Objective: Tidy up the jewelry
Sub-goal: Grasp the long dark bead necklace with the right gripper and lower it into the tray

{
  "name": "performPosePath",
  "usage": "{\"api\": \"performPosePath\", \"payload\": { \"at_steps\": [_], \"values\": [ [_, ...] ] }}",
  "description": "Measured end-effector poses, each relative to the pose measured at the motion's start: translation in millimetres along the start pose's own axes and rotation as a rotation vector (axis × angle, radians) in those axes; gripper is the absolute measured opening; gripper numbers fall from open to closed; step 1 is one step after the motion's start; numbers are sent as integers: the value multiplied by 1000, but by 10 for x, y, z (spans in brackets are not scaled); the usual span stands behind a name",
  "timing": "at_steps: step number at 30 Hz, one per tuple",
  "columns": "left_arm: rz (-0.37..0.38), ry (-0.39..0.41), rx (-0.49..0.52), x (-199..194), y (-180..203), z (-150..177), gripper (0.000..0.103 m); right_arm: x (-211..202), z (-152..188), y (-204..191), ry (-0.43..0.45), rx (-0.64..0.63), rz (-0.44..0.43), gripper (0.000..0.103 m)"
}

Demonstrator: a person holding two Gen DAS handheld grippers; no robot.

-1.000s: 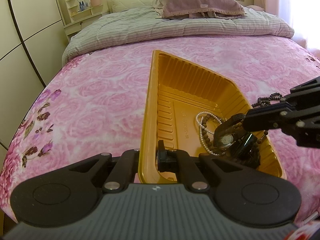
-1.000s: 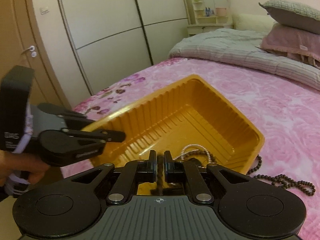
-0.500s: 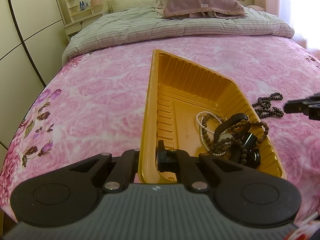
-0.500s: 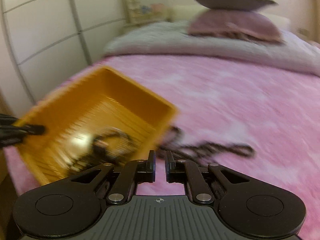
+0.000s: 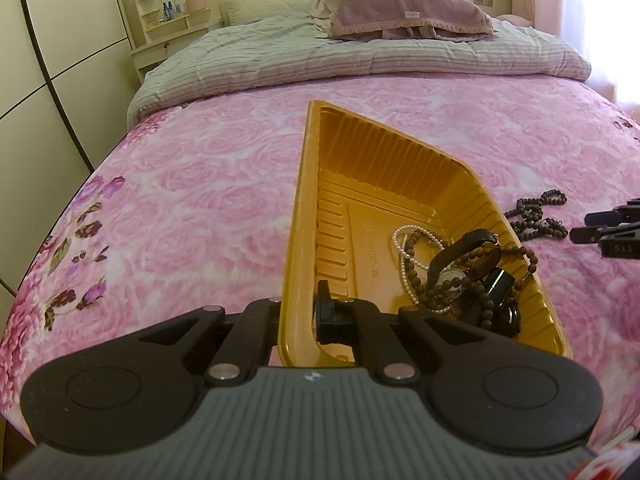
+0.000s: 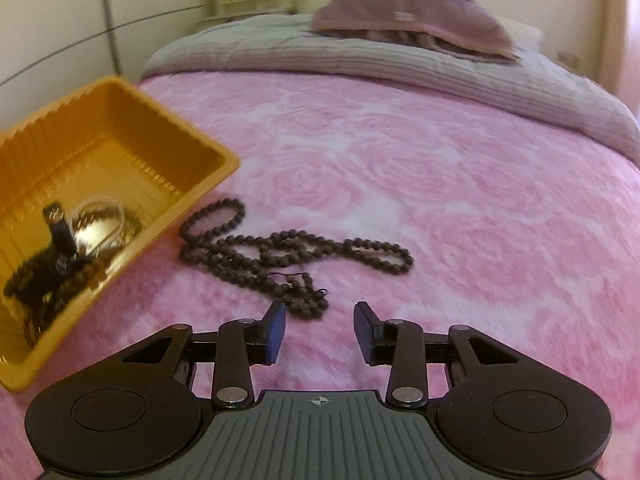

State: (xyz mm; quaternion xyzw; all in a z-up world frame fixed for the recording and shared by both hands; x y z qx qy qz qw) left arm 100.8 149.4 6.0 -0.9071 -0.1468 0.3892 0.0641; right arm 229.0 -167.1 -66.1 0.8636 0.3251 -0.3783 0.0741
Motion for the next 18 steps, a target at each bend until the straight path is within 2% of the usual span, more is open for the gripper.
{"api": "performPosePath", "payload": {
  "at_steps": [10,15,18],
  "values": [
    [-16,-16,-23,-50,-71,54,4,280,-6,-183,-35,-273,0,38],
    [-24,-12,-16,-64,-45,37,4,362,31,-370,-42,-439,5,19],
    [-25,-11,-16,-59,-50,32,4,454,48,-437,-55,-515,22,18]
  ]
}}
Point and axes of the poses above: each gripper's, at about its wrist camera, not at the fingertips, and x roughly the way its jaws point, y to its right, z to its underside, the point moved 2 cm from there along x, roughly the way its jaws point, and after that the axes turned 6 degrees about -z, right-handed, at the moved point
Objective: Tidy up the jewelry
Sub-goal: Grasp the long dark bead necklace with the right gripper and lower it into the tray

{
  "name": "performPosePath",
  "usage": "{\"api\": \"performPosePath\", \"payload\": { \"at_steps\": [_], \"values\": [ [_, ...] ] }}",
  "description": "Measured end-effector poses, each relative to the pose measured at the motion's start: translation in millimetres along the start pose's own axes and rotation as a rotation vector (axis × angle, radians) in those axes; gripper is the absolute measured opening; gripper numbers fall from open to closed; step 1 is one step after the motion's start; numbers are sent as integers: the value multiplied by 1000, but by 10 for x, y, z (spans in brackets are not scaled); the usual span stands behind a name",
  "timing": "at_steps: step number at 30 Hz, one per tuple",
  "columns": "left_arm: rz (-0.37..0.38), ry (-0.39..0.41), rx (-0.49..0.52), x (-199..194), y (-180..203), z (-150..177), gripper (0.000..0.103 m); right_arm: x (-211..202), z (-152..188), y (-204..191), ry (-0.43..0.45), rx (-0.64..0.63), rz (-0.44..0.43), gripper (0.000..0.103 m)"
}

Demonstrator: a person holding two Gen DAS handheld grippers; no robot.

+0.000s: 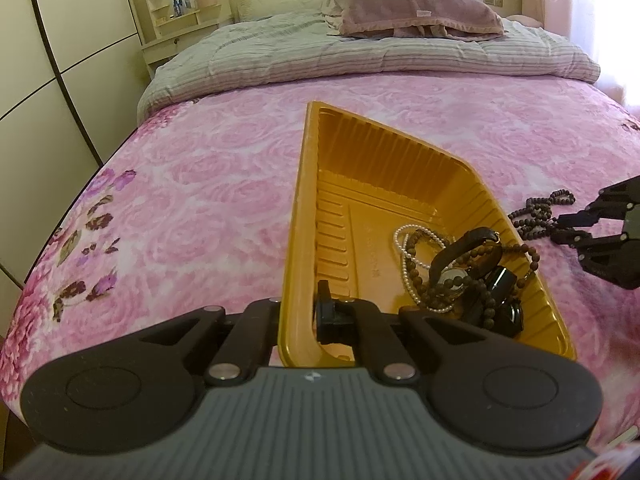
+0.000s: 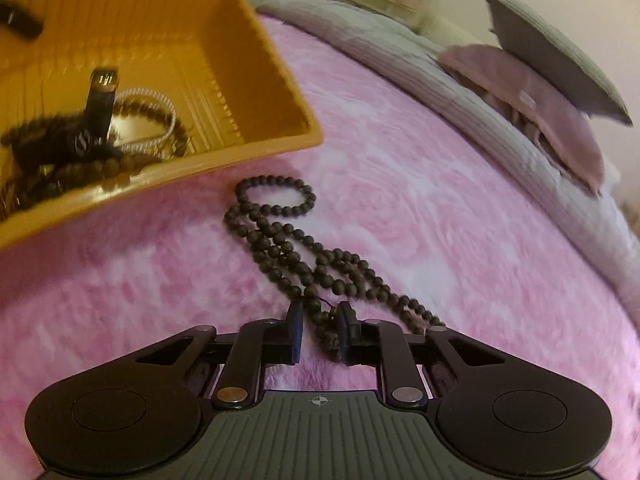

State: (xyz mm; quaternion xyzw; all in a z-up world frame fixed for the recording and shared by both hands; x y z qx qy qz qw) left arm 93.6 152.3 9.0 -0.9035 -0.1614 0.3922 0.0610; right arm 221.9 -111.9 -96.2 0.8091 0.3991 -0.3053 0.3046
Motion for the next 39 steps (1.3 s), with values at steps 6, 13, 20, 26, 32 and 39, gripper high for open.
{"api": "performPosePath", "payload": {
  "at_steps": [6,13,20,26,32,39],
  "values": [
    [-1,-4,-4,18,-23,4,4,18,-7,-23,-27,-69,51,7],
    [-1,3,2,27,-22,-1,4,-442,39,99,40,-29,156,7],
    [-3,13,10,18,-11,-3,4,-1067,-89,293,141,-19,312,7],
    [-10,19,29,10,12,-13,4,-1584,-302,488,202,-25,377,7],
    [-11,20,37,6,18,-17,4,-2031,-514,686,253,-40,435,7],
    [-13,26,40,-3,37,-35,4,-2437,-843,840,305,-116,471,7]
  ]
}}
Point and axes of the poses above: each gripper's, at about its wrist camera, not at the fingertips, and x roughly the way its jaws point, y to its right, z to its underside, the point moved 2 cm from there along x, roughly the way its jaws point, and after that the axes turned 6 degrees about -z, right-handed, at the moved point
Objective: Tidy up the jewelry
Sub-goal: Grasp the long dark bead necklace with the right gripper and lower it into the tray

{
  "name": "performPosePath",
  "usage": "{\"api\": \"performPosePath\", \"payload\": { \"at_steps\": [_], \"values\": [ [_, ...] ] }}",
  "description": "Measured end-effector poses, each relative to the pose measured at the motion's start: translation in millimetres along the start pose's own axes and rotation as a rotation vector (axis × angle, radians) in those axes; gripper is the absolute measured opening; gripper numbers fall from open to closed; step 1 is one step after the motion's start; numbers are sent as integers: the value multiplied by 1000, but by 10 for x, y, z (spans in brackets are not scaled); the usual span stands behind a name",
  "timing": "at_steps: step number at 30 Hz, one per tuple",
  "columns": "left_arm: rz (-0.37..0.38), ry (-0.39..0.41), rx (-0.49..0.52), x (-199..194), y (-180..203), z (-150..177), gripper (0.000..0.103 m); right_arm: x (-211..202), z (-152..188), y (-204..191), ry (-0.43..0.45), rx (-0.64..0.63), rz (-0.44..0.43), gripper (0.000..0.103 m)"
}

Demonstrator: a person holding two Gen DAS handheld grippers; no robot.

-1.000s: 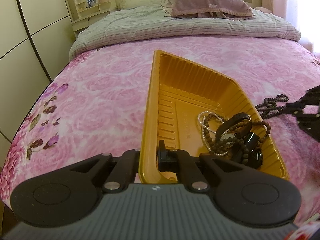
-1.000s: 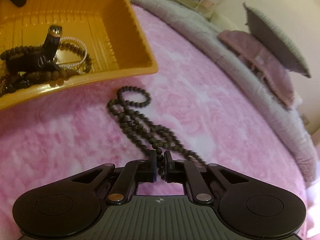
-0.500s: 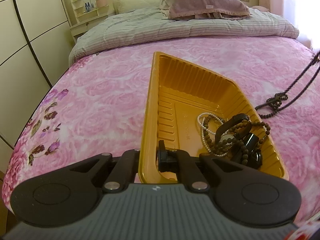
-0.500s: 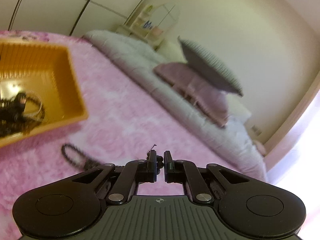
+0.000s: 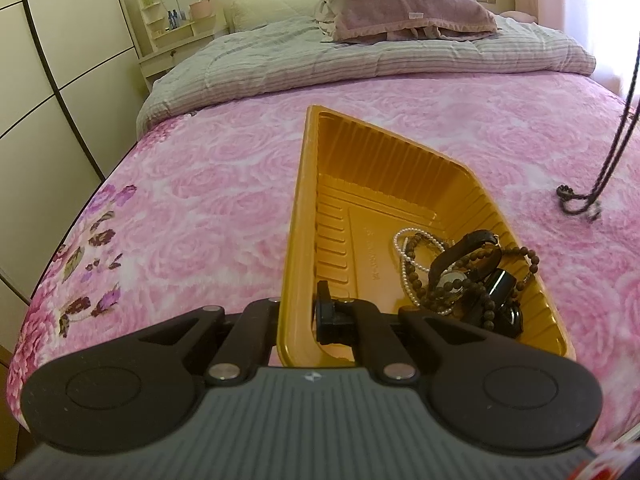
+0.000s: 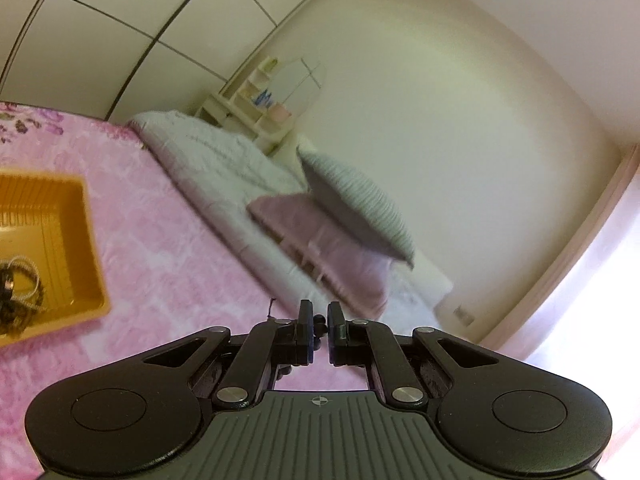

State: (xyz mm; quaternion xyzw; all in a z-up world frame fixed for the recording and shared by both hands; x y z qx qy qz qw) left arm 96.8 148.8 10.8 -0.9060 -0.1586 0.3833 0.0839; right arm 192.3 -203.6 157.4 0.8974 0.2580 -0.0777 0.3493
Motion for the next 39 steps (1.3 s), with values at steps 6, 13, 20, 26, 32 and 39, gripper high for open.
{"api": "performPosePath", "payload": {
  "at_steps": [6,13,20,26,32,39],
  "values": [
    [0,7,10,-10,7,-16,4,-107,-341,216,52,-43,8,7],
    [2,8,12,-11,8,-13,3,-168,-738,313,108,-82,-28,7],
    [9,7,5,2,5,-8,3,-203,-1237,307,185,-115,-80,7],
    [19,7,-4,12,-15,6,4,-219,-1674,173,263,-139,-142,7],
    [30,6,-13,27,-44,19,4,-12,-1930,-180,271,-212,-220,7],
    [36,6,-20,40,-62,30,3,350,-1965,-618,238,-310,-282,7]
  ]
}}
Point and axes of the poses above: each gripper's, at about its wrist camera, not at the fingertips, and x roughly the way its jaws point, y to its right, z to its underside, the point moved 2 cm from there along x, roughly the way its jaws point, and after that the axes turned 6 degrees about -z, right-handed, at the moved point
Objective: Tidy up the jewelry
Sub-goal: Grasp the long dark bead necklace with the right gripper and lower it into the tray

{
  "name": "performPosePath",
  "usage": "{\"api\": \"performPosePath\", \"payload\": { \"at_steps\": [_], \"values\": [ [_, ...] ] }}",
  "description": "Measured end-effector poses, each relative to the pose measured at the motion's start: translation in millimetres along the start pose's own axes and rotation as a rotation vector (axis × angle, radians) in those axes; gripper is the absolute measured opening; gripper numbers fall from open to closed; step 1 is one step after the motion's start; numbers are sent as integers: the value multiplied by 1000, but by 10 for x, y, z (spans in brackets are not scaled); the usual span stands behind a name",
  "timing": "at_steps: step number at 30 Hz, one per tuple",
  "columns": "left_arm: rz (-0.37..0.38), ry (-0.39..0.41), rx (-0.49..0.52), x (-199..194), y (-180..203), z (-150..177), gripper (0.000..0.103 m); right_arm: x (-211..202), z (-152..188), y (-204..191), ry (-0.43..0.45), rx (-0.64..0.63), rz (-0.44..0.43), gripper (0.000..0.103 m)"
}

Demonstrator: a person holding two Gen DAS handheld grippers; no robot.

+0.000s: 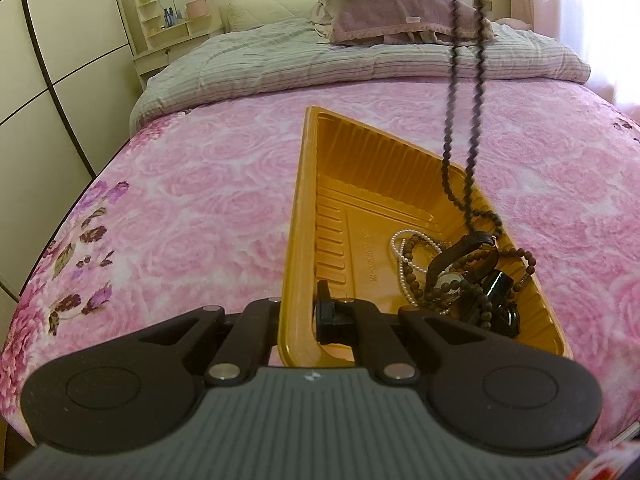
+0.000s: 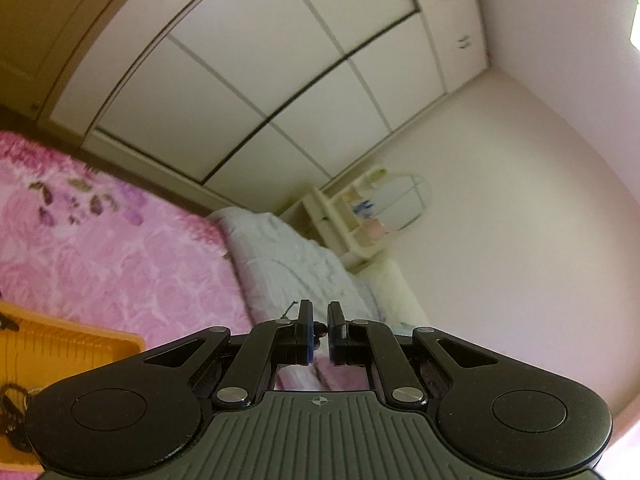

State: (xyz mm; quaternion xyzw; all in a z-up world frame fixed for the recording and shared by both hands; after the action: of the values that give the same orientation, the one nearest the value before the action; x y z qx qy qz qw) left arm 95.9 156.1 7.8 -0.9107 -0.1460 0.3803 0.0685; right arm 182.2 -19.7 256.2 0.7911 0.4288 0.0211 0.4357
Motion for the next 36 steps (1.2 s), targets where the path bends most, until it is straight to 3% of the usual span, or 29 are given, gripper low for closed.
{"api": "performPosePath", "payload": {
  "at_steps": [17,24,36],
  "values": [
    [9,-4,-15,20,-31,8,3,637,150,-766,-95,-133,-278,7],
    [8,-8,-19,35,-37,16,3,846,368,-962,-155,-98,-370,7],
    [8,-12,-22,52,-62,35,3,1142,668,-1203,-222,-34,-442,7]
  ]
}}
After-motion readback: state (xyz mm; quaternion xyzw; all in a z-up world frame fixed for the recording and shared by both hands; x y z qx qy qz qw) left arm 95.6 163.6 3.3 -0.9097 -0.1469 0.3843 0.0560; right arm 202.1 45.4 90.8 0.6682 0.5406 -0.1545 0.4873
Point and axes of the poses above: each gripper's, at about its wrist camera, not at the fingertips, and x roughly the way its jaws point, y to its right, z to its underside, the point moved 2 cm from there along x, roughly the way its jaws point, and after that the axes turned 6 degrees about -z, right-handed, at the moved point
